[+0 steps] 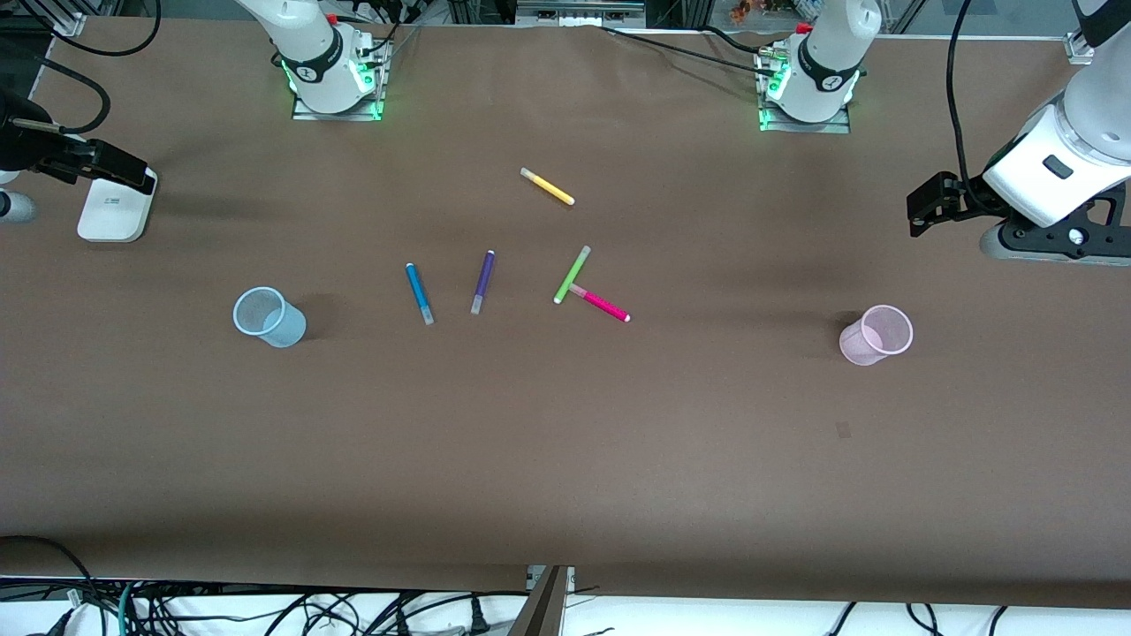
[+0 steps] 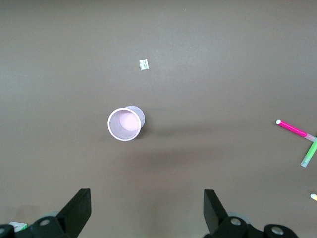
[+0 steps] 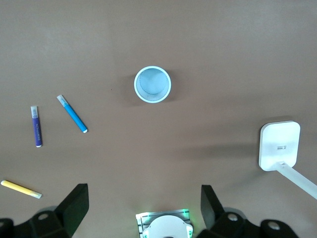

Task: Place pink and blue markers in matching cups
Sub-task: 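Reach the right gripper down to the blue marker near the blue cup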

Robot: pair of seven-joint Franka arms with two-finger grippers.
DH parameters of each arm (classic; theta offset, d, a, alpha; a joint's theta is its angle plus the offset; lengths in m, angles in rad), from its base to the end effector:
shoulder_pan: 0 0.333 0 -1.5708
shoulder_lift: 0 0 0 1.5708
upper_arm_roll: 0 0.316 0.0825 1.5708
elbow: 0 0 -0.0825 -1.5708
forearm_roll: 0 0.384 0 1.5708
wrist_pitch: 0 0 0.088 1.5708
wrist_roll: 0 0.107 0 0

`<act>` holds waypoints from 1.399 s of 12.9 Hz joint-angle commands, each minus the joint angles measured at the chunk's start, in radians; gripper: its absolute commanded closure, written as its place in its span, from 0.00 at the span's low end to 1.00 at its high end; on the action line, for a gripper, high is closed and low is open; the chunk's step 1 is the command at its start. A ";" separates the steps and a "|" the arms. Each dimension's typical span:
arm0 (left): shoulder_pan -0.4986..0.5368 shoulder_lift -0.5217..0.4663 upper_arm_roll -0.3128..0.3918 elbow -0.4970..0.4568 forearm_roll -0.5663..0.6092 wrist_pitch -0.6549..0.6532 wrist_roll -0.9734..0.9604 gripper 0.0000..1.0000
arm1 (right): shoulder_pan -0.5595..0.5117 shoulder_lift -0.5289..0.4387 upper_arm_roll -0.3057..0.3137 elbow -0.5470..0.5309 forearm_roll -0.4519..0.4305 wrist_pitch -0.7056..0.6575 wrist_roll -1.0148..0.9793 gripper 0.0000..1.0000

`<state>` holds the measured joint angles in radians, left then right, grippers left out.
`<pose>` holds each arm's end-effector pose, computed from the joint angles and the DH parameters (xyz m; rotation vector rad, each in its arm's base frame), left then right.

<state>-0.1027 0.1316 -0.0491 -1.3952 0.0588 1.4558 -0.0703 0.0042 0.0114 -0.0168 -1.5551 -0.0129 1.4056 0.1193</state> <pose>0.5780 -0.0794 0.6220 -3.0780 0.1180 0.0996 0.5394 -0.0083 0.6125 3.1032 -0.2067 -0.2493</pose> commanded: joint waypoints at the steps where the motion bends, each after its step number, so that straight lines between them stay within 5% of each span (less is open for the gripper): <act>1: 0.011 -0.013 0.008 -0.016 -0.025 0.009 0.027 0.00 | -0.006 0.009 0.003 0.023 0.011 -0.010 -0.009 0.00; 8: 0.026 -0.006 0.012 0.001 -0.066 0.009 0.027 0.00 | 0.008 0.065 0.012 0.030 0.014 0.007 -0.001 0.00; 13: 0.051 0.002 0.012 -0.001 -0.094 0.001 0.012 0.00 | 0.109 0.264 0.014 0.030 0.016 0.076 -0.007 0.00; 18: 0.034 0.002 -0.001 -0.007 -0.083 -0.005 0.006 0.00 | 0.255 0.445 0.014 0.006 0.014 0.303 -0.006 0.00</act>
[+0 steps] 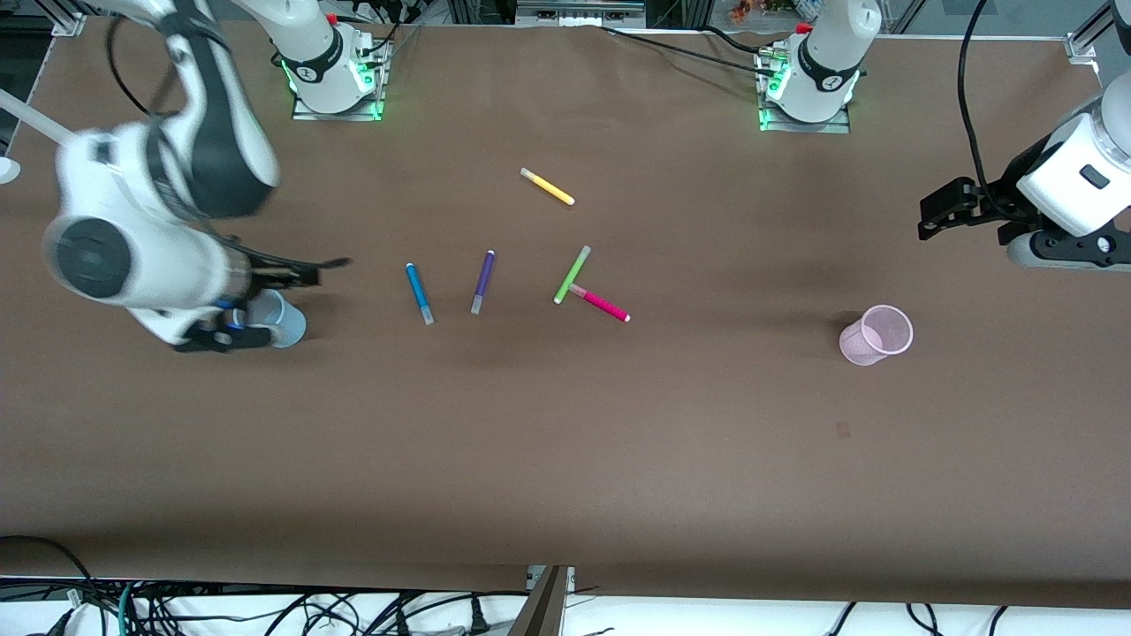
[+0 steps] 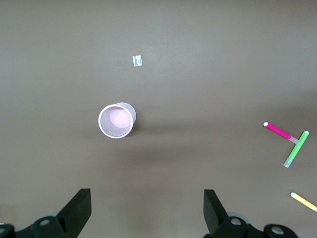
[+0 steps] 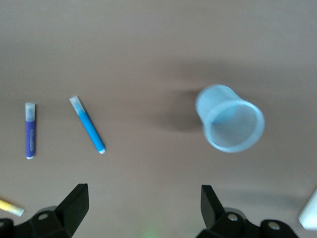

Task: Place pink and blue markers in matching cups
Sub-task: 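Reach the right gripper down to the blue marker near the blue cup, then grasp the blue marker with the right gripper while the left gripper reaches the pink marker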

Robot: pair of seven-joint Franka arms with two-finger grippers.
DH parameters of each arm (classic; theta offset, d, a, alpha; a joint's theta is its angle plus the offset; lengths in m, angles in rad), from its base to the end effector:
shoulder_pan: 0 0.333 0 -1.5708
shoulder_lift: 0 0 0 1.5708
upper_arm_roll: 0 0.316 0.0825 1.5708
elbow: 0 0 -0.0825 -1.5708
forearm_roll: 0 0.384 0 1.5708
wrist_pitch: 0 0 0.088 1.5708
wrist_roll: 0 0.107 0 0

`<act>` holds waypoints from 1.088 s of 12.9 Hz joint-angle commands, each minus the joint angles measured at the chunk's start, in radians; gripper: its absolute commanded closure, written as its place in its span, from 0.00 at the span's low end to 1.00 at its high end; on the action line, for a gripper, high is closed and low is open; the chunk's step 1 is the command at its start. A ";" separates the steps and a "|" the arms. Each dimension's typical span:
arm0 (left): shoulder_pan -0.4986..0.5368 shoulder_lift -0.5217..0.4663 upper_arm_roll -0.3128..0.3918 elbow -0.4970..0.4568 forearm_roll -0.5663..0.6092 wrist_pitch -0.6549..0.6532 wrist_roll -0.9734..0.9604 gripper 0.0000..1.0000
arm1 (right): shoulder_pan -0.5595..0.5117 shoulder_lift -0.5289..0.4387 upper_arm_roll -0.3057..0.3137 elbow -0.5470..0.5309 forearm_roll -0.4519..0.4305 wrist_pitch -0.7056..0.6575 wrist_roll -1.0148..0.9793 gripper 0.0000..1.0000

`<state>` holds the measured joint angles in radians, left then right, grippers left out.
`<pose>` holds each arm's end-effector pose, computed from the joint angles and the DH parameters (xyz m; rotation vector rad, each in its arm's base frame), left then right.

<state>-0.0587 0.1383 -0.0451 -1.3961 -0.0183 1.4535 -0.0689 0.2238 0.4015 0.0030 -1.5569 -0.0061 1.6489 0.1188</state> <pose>0.5819 -0.0607 0.6174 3.1210 -0.0564 -0.1289 0.6212 0.1425 0.3942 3.0438 0.1666 -0.4672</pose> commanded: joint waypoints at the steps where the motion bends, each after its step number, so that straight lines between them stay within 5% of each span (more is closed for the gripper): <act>1: -0.019 -0.005 -0.009 -0.006 -0.012 -0.002 -0.014 0.00 | 0.060 0.086 -0.006 -0.005 0.008 0.113 -0.004 0.00; 9: -0.029 0.095 -0.188 -0.004 -0.035 0.119 -0.400 0.00 | 0.170 0.168 -0.006 -0.254 0.005 0.555 -0.004 0.00; 14: -0.127 0.234 -0.228 -0.009 -0.028 0.238 -0.736 0.00 | 0.192 0.187 -0.008 -0.307 0.001 0.670 -0.007 0.00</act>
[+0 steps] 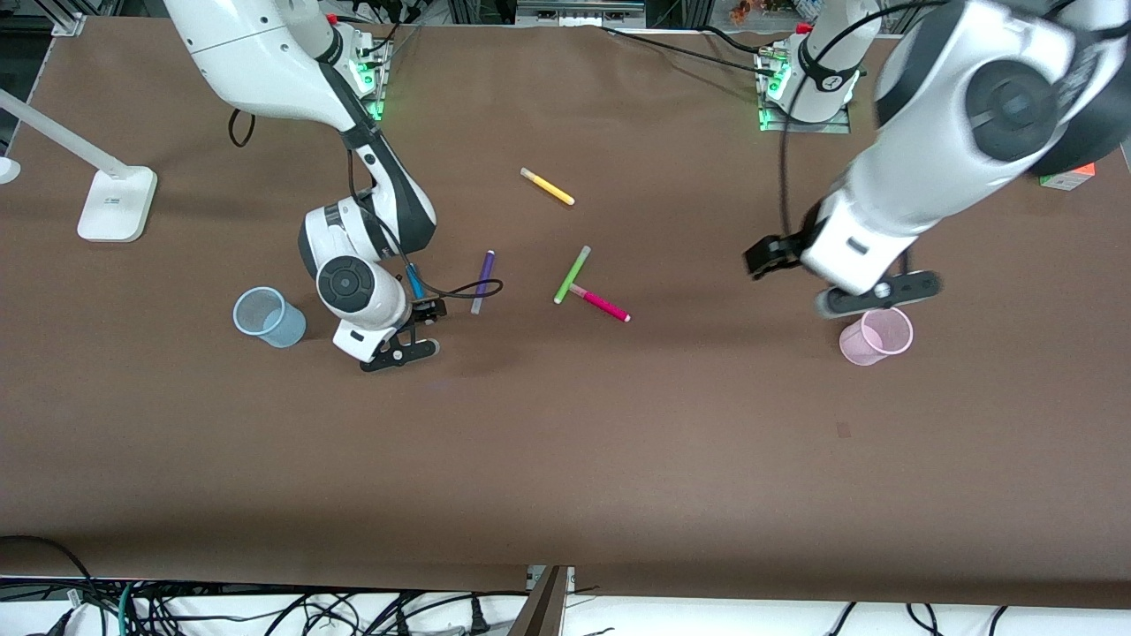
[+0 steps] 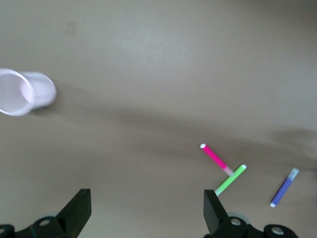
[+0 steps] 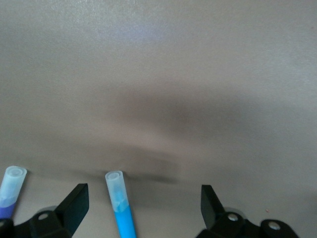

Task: Place pink and blue markers in matching cups
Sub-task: 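Grasp the blue marker with the right gripper while the left gripper reaches the pink marker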

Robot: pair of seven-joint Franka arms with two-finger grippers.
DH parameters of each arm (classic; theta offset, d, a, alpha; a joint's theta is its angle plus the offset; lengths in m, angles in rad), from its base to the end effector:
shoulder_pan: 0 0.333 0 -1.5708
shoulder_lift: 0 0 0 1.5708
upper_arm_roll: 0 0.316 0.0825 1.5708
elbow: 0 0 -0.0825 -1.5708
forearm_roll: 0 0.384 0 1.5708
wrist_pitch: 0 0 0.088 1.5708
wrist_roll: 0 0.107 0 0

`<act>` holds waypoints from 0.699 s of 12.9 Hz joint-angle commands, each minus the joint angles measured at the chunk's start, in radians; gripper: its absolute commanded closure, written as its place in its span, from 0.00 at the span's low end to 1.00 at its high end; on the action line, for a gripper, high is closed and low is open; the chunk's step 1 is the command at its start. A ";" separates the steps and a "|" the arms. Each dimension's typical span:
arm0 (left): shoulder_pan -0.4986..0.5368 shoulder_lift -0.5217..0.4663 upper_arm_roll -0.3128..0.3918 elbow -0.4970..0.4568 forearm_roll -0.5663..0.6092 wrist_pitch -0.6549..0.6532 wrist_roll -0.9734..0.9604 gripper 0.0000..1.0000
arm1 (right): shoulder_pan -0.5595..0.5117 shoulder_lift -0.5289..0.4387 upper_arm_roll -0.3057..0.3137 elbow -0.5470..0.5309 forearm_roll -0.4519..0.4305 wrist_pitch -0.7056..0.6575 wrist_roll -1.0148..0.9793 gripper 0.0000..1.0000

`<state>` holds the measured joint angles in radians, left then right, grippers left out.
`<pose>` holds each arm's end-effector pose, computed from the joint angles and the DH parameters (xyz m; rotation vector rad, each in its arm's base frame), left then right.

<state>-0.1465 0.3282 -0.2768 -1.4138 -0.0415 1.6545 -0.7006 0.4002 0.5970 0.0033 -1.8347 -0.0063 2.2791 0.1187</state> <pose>0.5998 -0.2472 0.5144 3.0321 0.4475 -0.2039 0.5790 0.2469 0.1914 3.0592 0.4449 -0.2273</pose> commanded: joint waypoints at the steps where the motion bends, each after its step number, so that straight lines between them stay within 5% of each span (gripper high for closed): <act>1: -0.076 0.072 0.005 0.009 0.003 0.059 -0.164 0.00 | 0.023 -0.006 -0.008 -0.029 0.000 0.046 -0.007 0.00; 3: -0.122 0.138 0.005 0.007 0.009 0.123 -0.288 0.00 | 0.029 0.000 -0.006 -0.034 -0.003 0.056 -0.007 0.02; 7: -0.198 0.254 0.008 0.007 0.009 0.238 -0.638 0.00 | 0.031 0.000 -0.006 -0.058 -0.001 0.088 -0.014 0.70; 9: -0.237 0.293 0.008 0.006 0.027 0.258 -0.700 0.00 | 0.031 0.000 -0.006 -0.058 0.000 0.085 -0.013 0.82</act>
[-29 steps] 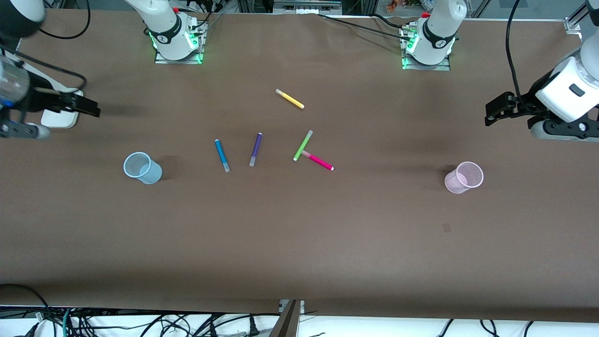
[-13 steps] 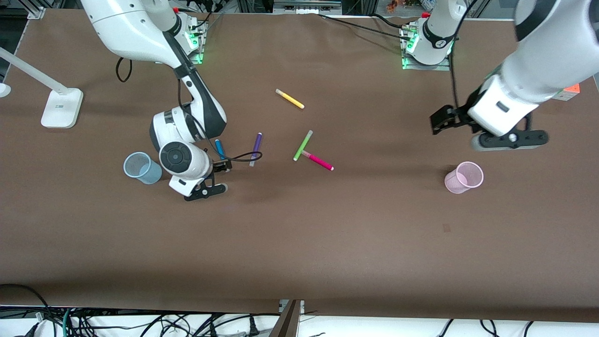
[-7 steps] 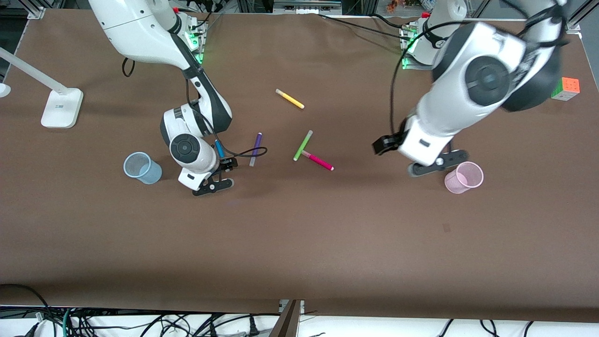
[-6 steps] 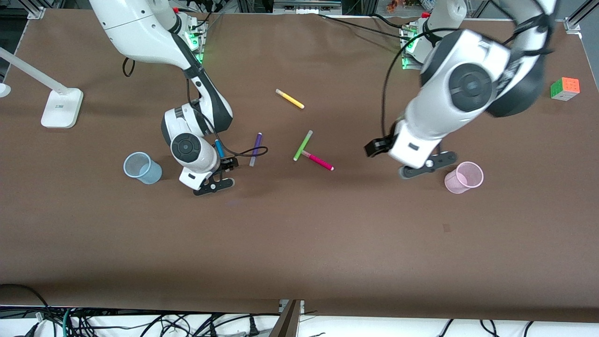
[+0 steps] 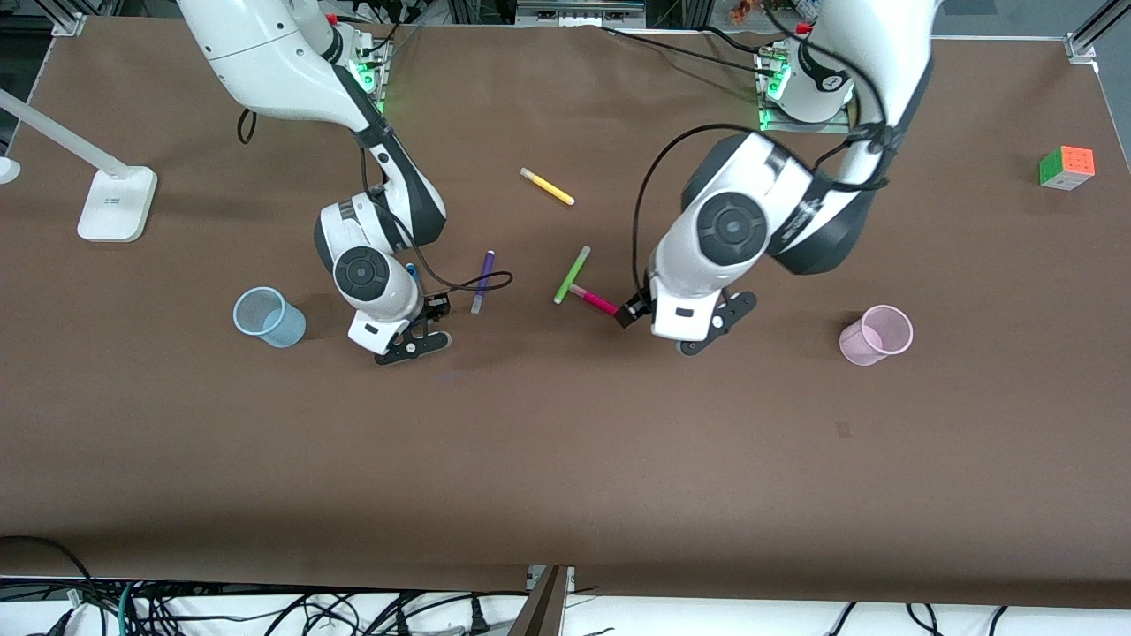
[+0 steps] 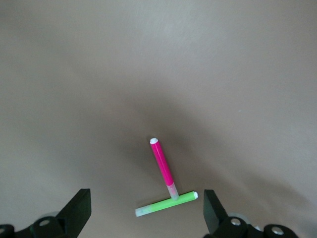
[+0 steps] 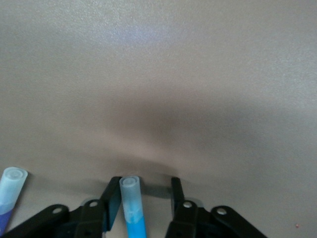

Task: Place pink and blue markers in matching cups
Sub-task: 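Grasp the blue marker with the right gripper while the left gripper reaches the pink marker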

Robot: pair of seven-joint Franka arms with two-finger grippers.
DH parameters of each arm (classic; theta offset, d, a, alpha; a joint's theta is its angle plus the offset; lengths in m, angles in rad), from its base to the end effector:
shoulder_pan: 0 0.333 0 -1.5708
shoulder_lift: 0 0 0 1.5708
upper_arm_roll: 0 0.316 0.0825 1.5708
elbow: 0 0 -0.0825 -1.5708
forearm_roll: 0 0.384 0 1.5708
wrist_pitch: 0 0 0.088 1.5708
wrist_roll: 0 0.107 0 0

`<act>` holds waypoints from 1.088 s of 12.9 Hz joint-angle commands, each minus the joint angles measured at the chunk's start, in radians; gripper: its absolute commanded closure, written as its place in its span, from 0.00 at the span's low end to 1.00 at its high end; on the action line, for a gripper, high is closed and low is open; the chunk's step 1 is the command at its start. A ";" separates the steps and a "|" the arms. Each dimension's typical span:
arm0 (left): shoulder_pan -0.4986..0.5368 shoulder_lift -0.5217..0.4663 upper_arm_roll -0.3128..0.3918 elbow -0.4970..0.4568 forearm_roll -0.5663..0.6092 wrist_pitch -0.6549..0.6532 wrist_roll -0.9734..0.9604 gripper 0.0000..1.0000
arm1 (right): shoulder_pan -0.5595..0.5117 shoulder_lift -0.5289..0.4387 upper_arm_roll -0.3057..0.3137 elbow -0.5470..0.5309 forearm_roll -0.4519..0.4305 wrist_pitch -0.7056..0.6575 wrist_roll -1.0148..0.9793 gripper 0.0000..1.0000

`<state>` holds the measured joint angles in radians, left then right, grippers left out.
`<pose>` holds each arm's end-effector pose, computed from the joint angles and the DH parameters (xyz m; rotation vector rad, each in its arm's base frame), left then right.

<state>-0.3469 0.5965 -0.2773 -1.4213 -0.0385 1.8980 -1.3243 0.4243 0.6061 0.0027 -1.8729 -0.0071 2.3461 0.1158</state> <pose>0.5881 -0.3835 0.3526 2.8804 1.1380 -0.3333 0.5663 0.2575 0.1760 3.0581 0.4874 -0.1972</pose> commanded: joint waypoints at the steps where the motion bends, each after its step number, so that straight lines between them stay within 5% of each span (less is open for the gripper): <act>1: -0.050 0.037 0.010 0.013 0.041 0.023 -0.125 0.00 | 0.005 -0.011 -0.006 -0.020 0.001 0.013 -0.010 0.89; 4: -0.040 0.036 0.009 0.012 0.055 0.016 -0.188 0.00 | 0.002 -0.060 -0.009 0.006 0.004 -0.022 -0.037 0.91; 9: -0.066 0.063 0.015 -0.016 0.065 0.093 -0.441 0.00 | -0.087 -0.097 -0.018 0.237 0.024 -0.354 -0.334 0.91; 14: -0.110 0.072 0.010 -0.145 0.199 0.199 -0.472 0.00 | -0.246 -0.149 -0.020 0.307 0.217 -0.540 -0.882 0.91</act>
<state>-0.4384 0.6795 -0.2733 -1.5087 0.1221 2.0427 -1.7707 0.2325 0.4736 -0.0267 -1.5714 0.1399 1.8564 -0.5803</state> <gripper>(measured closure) 0.000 0.837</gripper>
